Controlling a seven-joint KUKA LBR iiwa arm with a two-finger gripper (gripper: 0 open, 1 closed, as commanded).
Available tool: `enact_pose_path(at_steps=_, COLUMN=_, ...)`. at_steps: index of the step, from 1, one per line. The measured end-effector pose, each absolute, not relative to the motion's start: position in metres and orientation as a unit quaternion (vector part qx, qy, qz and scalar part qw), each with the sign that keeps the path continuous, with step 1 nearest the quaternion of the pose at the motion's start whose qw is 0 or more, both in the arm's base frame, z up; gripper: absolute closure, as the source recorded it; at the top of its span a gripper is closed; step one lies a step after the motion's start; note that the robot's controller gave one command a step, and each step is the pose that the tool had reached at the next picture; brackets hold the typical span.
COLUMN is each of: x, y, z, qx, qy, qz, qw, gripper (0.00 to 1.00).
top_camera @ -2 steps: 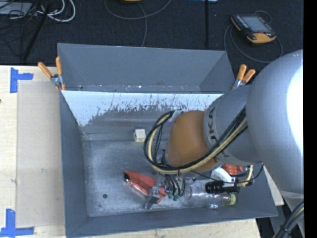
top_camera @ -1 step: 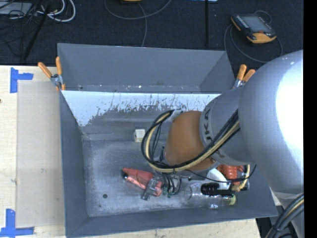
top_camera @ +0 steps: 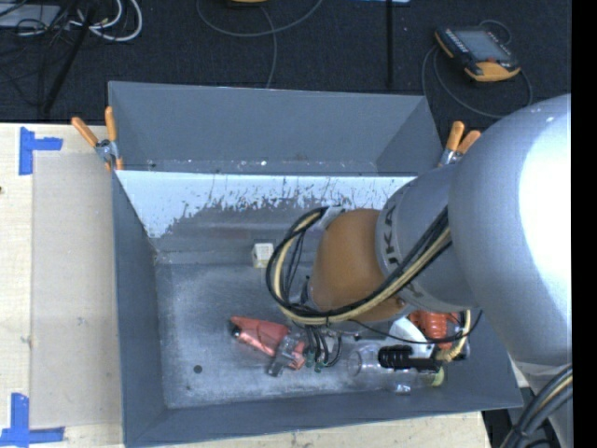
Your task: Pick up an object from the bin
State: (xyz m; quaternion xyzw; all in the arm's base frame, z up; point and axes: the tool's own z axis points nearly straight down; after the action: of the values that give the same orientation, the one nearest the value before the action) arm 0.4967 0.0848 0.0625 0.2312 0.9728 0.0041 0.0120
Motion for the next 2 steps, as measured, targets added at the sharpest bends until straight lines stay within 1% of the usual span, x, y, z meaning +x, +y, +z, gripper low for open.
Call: enact_pose_path(at_steps=2, x=0.4968, y=0.0847, z=0.0688, qx=0.232, qy=0.973, qz=0.002, qw=0.007, gripper=1.0)
